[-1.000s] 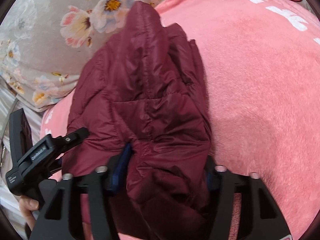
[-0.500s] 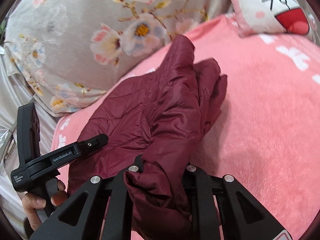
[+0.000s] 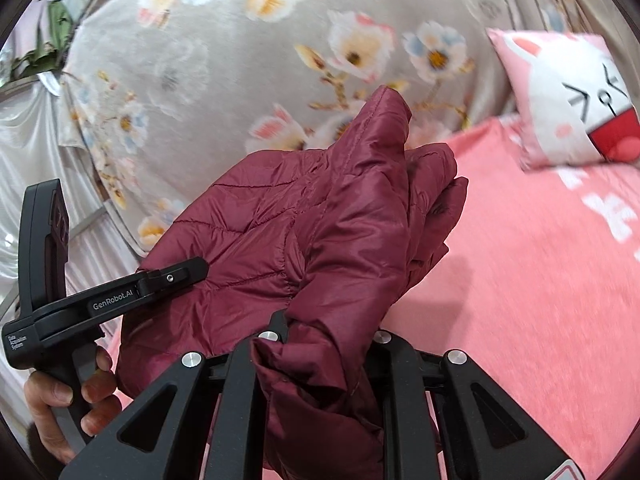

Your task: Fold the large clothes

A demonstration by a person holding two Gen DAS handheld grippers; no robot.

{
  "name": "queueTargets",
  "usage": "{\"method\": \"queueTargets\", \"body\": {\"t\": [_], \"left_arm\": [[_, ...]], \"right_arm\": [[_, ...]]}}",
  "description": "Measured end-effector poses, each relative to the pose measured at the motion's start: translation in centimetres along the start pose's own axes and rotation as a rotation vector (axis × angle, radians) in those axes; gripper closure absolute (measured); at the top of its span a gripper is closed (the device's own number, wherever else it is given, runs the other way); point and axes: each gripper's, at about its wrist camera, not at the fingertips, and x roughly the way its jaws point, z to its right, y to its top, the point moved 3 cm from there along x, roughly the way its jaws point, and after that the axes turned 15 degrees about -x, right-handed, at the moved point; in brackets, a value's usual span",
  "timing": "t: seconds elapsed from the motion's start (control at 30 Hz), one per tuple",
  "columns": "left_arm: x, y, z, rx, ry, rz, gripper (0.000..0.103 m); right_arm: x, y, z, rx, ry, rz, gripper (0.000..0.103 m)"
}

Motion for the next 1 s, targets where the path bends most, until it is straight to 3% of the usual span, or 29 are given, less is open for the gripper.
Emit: {"method": "queueTargets", "body": {"t": [0.27,0.53,0.77,1.0], "left_arm": [[-2.6,4.8,-3.9,0.017,0.061,0.116,0.073],[-2.5,8.8,-11.3,0.001,0.109,0.193,0.073],[-0.4,9.7,-17.1,-0.015,0.166,0.207,0.074],[5.0,6.8,-22.3,-0.047,0.203,0.137,0.074]], "right_arm": [[3.8,4.5,-5.4,-0.077,0.068,0.042,0.089],[10.5,6.7,-11.3,-0.139,0.150,0.040,0.089],[16.7,6.0,-14.6,-0.169,0.204,-0.008,0.089],[23.0,1.7,-15.6,-0.160,0.220,-0.146,0.089]]}}
